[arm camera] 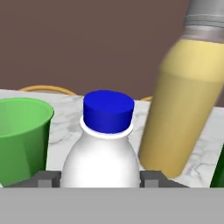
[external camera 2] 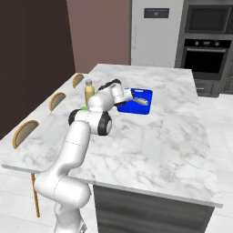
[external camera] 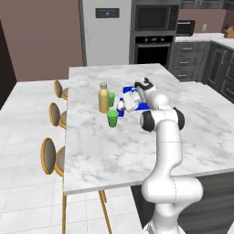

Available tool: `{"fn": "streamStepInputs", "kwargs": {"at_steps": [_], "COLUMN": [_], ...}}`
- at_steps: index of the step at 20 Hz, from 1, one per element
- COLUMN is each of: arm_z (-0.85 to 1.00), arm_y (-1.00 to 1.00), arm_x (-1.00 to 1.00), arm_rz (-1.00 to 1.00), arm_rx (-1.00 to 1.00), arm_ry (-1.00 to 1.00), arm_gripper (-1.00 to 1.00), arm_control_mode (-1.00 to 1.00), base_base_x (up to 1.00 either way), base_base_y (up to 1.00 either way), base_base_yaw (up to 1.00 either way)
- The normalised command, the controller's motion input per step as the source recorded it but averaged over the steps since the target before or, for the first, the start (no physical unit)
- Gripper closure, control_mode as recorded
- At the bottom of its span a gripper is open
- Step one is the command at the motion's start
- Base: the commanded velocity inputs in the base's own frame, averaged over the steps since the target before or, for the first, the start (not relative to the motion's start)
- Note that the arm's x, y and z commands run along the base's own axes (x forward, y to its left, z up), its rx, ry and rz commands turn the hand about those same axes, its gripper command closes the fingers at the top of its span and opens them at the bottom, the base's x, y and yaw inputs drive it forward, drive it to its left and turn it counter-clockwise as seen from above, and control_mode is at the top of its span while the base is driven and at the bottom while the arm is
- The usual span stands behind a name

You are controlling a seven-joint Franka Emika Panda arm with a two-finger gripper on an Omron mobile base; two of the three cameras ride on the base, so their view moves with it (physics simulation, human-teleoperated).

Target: Place the drinks on the dining counter in a tight cluster.

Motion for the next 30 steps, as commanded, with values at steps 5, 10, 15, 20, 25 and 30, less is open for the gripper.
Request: {"fn": "streamStepInputs", "kwargs": {"at_steps": [5, 10, 15, 20, 25, 30], "arm_z": [-0.16, -0.09, 0.00, 0.00, 0.00, 0.01], "arm_y": [0.00, 0.03, -0.04, -0.21, -0.21, -0.22], "arm_x": [0.08, 0.01, 0.00, -0.01, -0.02, -0.11], "arm_rz": [0.01, 0.01, 0.00, 0.00, 0.00, -0.03], "arm_rx": [0.00, -0.04, -0.01, 0.00, 0.00, -0.01], "arm_ry": [0.00, 0.00, 0.00, 0.00, 0.02, 0.00], "arm_gripper": [-1.00, -1.00, -1.00, -1.00, -1.00, -1.00], "arm_control_mode": [-1.00, -1.00, -1.00, -1.00, -1.00, -1.00], "base_base_x": [0.00, 0.00, 0.00, 0.00, 0.00, 0.00], "base_base_y": [0.00, 0.00, 0.00, 0.00, 0.00, 0.00], "base_base_yaw": [0.00, 0.00, 0.00, 0.00, 0.00, 0.00]}}
